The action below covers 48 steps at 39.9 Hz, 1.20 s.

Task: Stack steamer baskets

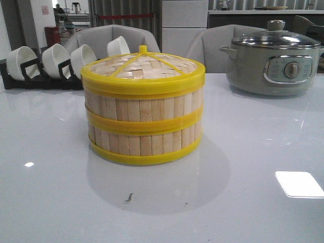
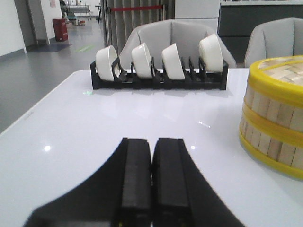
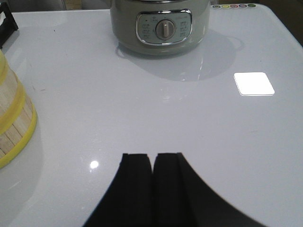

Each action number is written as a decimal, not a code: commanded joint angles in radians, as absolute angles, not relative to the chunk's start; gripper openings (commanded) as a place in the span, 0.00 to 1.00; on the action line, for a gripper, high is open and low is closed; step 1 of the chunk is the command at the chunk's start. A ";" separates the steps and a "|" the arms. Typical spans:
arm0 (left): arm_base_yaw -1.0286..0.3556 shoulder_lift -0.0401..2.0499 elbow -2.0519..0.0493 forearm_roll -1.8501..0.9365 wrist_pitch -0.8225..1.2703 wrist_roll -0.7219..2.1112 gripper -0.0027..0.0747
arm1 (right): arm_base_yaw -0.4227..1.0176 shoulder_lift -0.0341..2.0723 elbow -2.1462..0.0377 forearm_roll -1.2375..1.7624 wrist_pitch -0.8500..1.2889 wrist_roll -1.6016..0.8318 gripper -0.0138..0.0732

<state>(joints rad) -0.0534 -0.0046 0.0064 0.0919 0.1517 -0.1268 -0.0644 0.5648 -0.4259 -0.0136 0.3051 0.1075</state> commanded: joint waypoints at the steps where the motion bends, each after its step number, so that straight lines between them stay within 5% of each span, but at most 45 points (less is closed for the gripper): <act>1: -0.050 -0.025 0.008 0.083 0.105 -0.132 0.15 | -0.068 0.564 -0.455 -0.016 0.225 0.101 0.20; 21: -0.050 -0.025 0.008 0.072 -0.008 -0.123 0.15 | -0.068 0.564 -0.455 -0.016 0.225 0.101 0.20; 28: -0.046 -0.025 0.008 -0.115 -0.017 0.116 0.15 | -0.068 0.564 -0.455 -0.016 0.225 0.101 0.20; 48: -0.046 -0.025 0.008 -0.009 -0.046 0.121 0.15 | -0.068 0.564 -0.455 -0.016 0.225 0.101 0.20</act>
